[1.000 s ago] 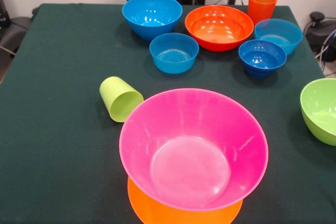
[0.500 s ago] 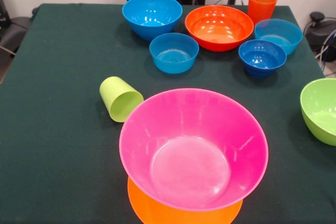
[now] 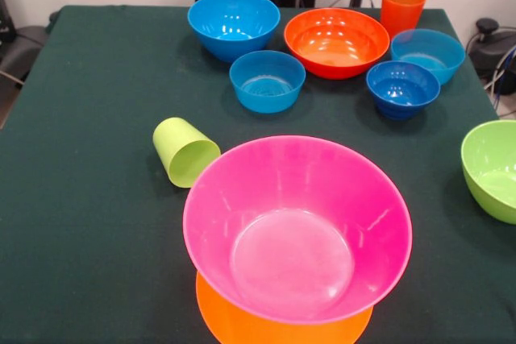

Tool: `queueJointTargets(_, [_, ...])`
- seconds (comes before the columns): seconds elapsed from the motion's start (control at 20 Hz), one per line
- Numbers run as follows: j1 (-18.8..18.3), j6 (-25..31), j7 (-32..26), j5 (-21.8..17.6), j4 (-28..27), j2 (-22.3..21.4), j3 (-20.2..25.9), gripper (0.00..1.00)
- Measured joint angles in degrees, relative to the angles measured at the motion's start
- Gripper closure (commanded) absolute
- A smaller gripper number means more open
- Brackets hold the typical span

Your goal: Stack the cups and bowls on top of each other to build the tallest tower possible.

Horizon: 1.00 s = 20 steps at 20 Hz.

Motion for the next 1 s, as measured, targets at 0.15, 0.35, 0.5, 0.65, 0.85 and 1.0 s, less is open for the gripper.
queueJointTargets(0.15, [-0.28,-1.52,0.00,0.14,-0.01,0.01,0.28,0.00])
queueJointTargets(0.35, [-1.23,-3.03,0.00,0.14,0.00,0.01,0.77,0.00])
queueJointTargets(0.5, [-2.06,-4.16,0.00,0.14,0.03,0.03,1.23,0.00])
queueJointTargets(0.65, [-2.71,-5.90,0.00,0.14,0.04,0.18,1.53,0.00])
queueJointTargets(0.85, [-3.13,-7.93,0.00,0.14,0.03,0.35,1.84,0.00])
queueJointTargets(1.0, [-3.18,-8.62,0.00,0.14,0.03,0.36,1.93,0.00])
